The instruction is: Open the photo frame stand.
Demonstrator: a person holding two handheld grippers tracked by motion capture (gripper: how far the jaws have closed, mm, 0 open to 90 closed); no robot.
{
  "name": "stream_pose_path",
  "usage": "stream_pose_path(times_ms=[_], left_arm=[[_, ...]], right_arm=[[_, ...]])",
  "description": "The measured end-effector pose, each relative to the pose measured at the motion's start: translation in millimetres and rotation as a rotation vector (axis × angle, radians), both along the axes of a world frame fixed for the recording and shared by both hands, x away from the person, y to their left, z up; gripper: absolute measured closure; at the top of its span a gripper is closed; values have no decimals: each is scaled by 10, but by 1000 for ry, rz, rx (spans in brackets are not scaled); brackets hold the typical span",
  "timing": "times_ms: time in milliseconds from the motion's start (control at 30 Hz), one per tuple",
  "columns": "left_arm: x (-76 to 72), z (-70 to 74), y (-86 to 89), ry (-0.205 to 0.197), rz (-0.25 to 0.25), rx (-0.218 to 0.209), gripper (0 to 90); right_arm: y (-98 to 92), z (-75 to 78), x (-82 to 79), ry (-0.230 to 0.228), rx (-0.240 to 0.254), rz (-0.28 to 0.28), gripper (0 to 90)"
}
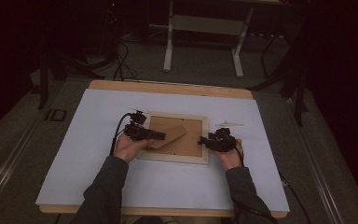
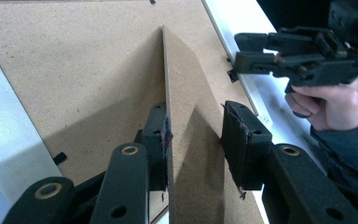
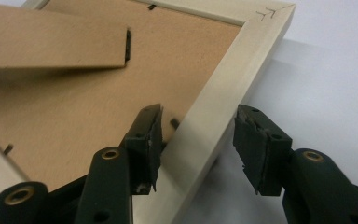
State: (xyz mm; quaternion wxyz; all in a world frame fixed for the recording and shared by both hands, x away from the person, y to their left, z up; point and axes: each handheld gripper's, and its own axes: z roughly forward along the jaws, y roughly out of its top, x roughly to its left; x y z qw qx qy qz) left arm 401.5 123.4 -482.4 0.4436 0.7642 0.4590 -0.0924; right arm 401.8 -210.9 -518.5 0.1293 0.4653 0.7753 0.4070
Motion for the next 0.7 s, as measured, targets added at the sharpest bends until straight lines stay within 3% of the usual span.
stream_pose_path(times_ms=[333,533,700], left_arm=[[-104,28,0,-63,-3,-4,654],[-168,61,-17,-106,-6,10,654],[-208,72,-17,-138,-22,9,654]], right_arm=[[8,46,197,66,51,-20,392],[-26,80,279,90,93,-21,384],[-63,81,335,144,153,-4,349]])
